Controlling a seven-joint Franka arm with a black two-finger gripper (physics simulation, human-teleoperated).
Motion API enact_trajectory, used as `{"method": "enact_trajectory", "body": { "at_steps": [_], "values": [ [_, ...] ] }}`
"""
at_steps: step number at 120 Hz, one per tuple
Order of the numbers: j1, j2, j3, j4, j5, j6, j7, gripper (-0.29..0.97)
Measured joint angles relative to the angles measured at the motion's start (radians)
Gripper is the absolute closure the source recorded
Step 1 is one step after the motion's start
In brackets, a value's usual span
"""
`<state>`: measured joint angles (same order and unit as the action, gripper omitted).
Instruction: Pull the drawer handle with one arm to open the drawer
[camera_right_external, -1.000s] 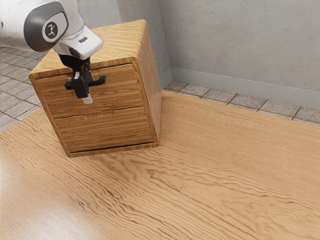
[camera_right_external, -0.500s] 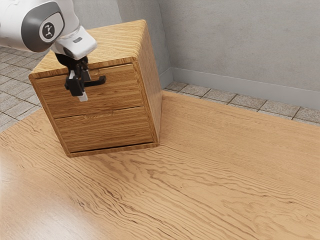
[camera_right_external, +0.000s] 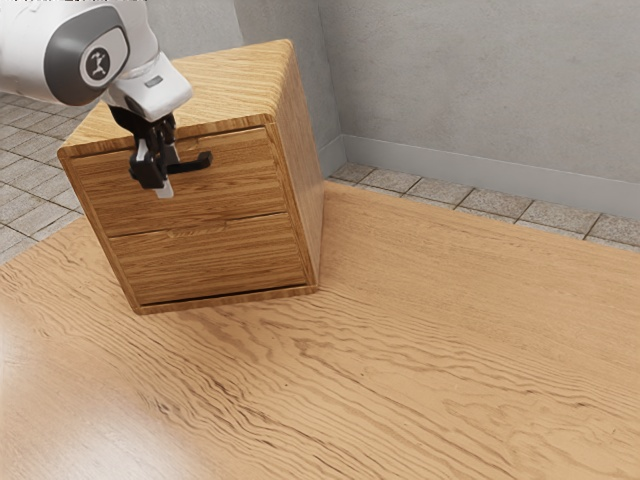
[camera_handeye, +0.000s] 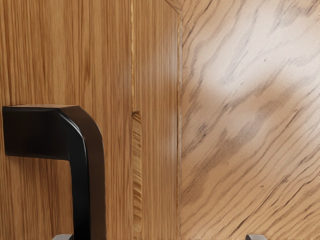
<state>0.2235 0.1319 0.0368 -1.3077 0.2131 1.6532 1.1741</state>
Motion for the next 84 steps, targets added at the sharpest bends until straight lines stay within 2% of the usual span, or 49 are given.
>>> {"method": "enact_trajectory", "body": {
  "at_steps": [84],
  "values": [
    [-0.005,-0.006,0.010,-0.026,-0.031,-0.014,-0.016,0.28]
  ]
}}
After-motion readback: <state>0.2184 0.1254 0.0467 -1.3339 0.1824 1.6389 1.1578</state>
